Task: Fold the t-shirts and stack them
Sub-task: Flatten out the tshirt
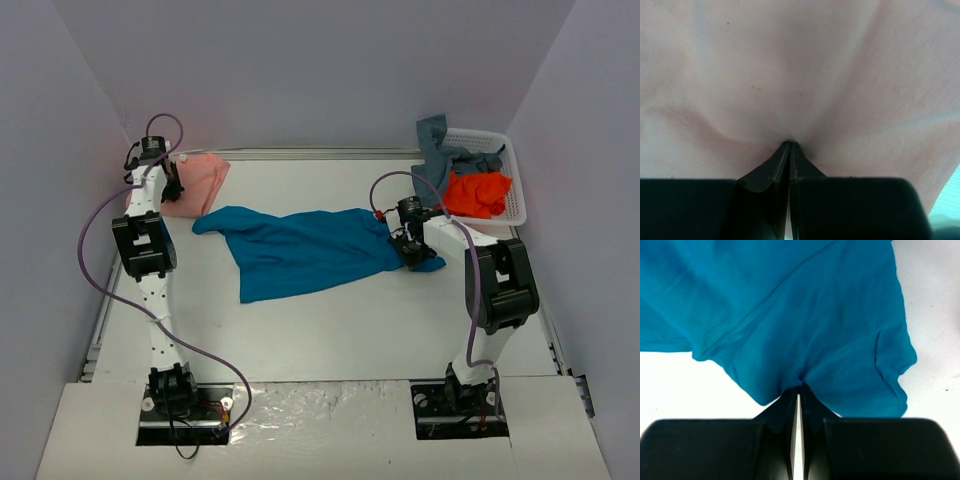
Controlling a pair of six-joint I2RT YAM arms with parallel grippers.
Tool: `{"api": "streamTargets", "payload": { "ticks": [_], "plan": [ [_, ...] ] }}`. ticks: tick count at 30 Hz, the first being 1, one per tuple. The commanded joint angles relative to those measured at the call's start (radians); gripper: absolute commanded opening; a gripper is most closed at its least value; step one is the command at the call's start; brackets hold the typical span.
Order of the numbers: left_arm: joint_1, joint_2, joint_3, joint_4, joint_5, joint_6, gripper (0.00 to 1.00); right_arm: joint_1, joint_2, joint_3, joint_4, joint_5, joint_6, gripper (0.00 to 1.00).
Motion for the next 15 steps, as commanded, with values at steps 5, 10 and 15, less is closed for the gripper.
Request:
{"api": "streamTargets", "payload": {
  "ticks": [5,10,15],
  "plan": [
    [0.059,0.024,0.044,-0.037,0.003,-0.071,0.02,0.006,0.027,-0.004,-0.03,0.025,0.008,0.0],
    [0.103,0.054,0.072,-0.039,0.068,-0.121,0.02,0.006,0.03,-0.005,-0.03,0.022,0.008,0.0],
    [0.114,0.081,0.111,-0.027,0.136,-0.119,0.02,0.005,0.035,-0.005,-0.034,0.025,0.008,0.0]
  ]
}}
